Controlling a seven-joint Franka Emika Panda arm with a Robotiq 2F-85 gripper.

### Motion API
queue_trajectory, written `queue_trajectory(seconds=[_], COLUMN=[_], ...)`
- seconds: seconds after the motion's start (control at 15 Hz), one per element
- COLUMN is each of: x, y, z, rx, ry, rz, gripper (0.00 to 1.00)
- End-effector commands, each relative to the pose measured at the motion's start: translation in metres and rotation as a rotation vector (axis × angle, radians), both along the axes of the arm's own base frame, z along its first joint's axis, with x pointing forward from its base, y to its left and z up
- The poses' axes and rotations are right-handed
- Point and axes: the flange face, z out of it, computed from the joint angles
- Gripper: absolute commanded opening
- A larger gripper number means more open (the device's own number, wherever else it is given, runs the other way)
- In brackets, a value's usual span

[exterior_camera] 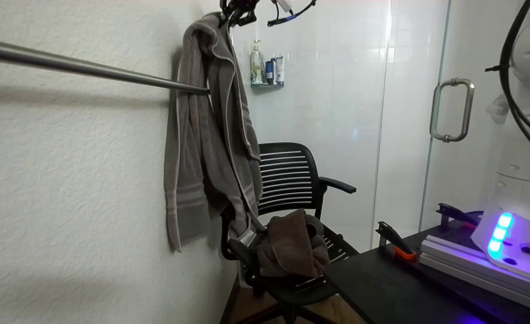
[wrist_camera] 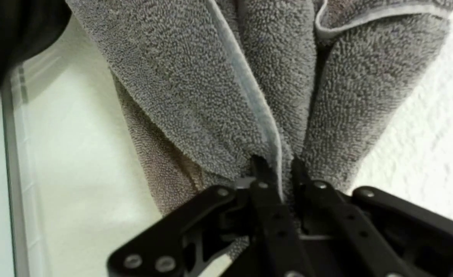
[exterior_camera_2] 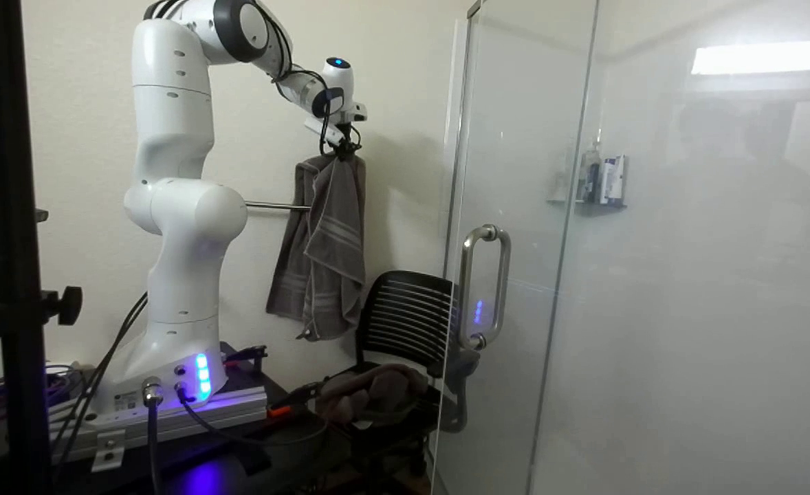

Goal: Remove the grey towel from the from the bar and put it on the chair, then get the brown towel and put it on the bar

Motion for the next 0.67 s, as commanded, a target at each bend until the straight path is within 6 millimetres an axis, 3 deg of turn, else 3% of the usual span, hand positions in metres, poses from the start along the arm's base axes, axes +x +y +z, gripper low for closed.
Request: queue_trajectory(seconds=[0.0, 0.27, 0.6], x=[-0.021, -0.052, -0.106], y=[-0.042, -0.088, -0.151], z=[0.083, 0.155, 0.234], rx=[0.128, 0.225, 0.336], ry=[-0.076, -0.149, -0.225], rz=[-0.111, -0.26, -0.468], gripper=[0.04, 0.04, 0.04])
